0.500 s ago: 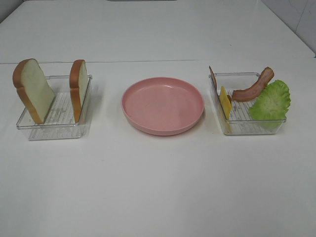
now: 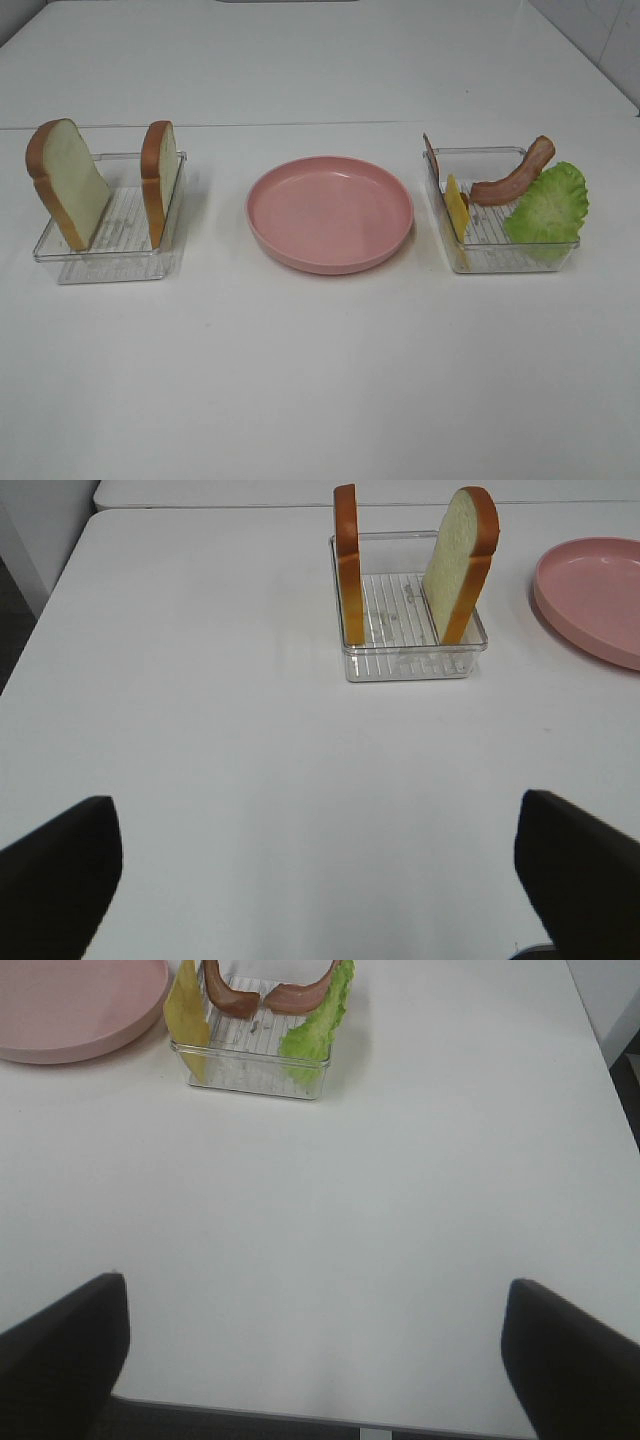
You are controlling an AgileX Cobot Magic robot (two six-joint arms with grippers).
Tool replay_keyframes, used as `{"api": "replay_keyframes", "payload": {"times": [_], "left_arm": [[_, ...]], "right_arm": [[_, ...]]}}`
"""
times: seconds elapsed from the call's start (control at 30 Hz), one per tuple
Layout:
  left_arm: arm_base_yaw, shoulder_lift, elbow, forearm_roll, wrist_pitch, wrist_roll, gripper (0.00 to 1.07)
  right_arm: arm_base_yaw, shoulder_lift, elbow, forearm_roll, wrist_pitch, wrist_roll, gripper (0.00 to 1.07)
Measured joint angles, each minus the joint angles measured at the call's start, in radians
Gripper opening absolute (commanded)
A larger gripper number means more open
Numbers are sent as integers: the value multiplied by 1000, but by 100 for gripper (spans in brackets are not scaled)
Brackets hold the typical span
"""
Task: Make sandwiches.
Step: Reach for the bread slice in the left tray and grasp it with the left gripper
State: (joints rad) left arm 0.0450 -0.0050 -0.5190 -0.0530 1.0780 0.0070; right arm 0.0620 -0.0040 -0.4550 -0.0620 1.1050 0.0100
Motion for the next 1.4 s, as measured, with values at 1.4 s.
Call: {"api": "replay_keyframes", "payload": {"times": [1.4], "left_arm": [[0,1128,-523,-178,-242,32,100]], "right_arm": [[0,0,0,0,0,0,99]]}}
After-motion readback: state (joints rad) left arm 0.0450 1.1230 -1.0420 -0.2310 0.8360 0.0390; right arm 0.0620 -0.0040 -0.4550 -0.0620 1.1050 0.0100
